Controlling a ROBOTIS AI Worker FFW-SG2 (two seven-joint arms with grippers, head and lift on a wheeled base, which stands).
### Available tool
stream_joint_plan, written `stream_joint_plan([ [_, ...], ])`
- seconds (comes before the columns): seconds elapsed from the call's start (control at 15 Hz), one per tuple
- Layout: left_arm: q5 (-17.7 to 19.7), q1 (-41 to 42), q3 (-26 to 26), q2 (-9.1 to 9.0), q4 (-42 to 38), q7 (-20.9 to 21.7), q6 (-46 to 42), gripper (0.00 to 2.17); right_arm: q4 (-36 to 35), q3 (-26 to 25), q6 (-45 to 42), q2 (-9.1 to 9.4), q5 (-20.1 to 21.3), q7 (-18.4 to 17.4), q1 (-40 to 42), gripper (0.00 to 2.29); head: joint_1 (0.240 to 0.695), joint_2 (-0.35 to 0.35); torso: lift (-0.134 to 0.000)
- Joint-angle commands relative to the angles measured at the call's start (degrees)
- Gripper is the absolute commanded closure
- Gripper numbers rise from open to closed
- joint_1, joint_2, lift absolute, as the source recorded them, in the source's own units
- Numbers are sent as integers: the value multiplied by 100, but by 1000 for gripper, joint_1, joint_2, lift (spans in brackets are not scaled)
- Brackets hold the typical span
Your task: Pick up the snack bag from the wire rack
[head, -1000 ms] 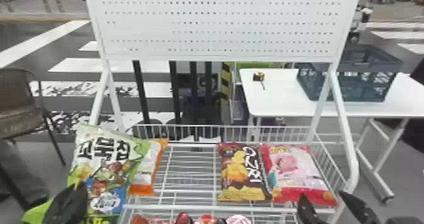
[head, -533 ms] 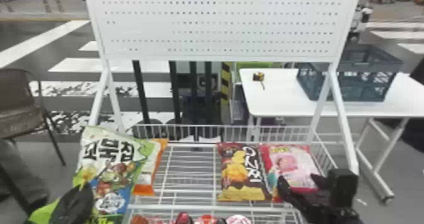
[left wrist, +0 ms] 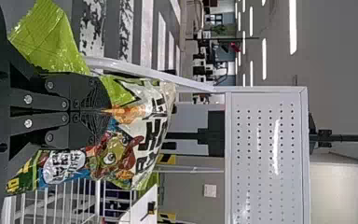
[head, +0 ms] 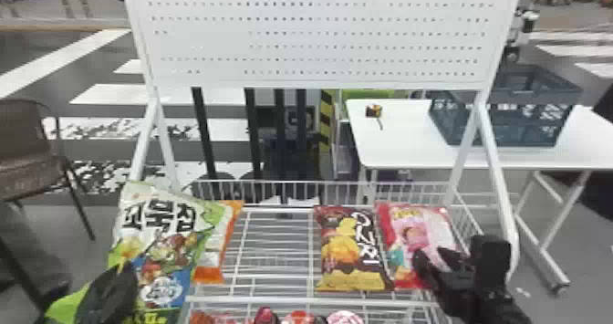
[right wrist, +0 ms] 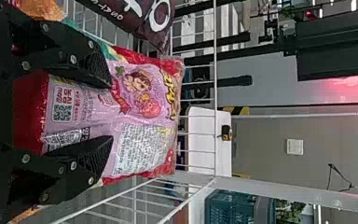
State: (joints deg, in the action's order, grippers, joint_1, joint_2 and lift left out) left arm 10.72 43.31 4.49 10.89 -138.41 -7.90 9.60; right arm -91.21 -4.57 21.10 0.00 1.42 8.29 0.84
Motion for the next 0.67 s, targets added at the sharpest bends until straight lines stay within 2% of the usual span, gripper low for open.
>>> stream_joint_plan([
  [0.0, 0, -16, -27, 1, 24, -1, 3, 1693, -230, 0, 84, 5, -19, -47, 101, 2246, 499, 0, 0],
  [0.27, 0, -16, -27, 10, 24, -1, 3, 1690, -793, 44, -4, 5, -55, -258, 417, 2246, 499, 0, 0],
  [0.4, 9, 2, -45, 18, 7, -1, 3, 1690, -1505, 123, -145, 5, -178, -425, 839, 2246, 499, 0, 0],
  [0.6, 0, 37, -45, 36, -46, -10, -15, 1669, -2639, 211, -250, 5, -476, -407, 1674, 2246, 499, 0, 0],
])
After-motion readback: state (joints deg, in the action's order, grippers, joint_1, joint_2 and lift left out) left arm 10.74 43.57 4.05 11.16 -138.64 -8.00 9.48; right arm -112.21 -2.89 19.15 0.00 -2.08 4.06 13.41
